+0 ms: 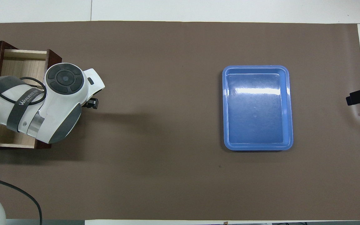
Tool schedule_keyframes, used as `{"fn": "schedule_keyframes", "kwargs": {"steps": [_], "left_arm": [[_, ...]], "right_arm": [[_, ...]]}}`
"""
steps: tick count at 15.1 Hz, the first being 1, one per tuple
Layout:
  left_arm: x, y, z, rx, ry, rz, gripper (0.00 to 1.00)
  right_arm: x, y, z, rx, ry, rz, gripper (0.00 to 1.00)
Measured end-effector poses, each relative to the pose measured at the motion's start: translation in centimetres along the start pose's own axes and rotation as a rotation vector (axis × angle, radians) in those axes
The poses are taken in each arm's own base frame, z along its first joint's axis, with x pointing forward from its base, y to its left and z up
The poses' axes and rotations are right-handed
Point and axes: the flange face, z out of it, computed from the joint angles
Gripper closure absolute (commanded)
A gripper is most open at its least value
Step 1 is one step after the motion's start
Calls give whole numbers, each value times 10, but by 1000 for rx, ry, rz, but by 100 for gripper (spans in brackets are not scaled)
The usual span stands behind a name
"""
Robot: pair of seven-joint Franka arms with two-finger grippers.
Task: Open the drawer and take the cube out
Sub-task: 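Pull the drawer handle toward the robot with the left gripper, then release the handle and move the left gripper over the drawer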
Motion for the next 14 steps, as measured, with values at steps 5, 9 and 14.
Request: {"fn": "schedule_keyframes", "kwargs": {"steps": [5, 9, 14], "left_arm": [[5, -8, -21, 0, -11, 30, 0], [12, -29, -58, 0, -32, 13, 0], [12, -102, -119, -220, -9, -224, 0]], "right_arm": [[-1, 5, 0, 0, 0, 10, 0], [-1, 6, 0, 0, 1, 10, 0], [-1, 6, 0, 0, 1, 10, 0]]}}
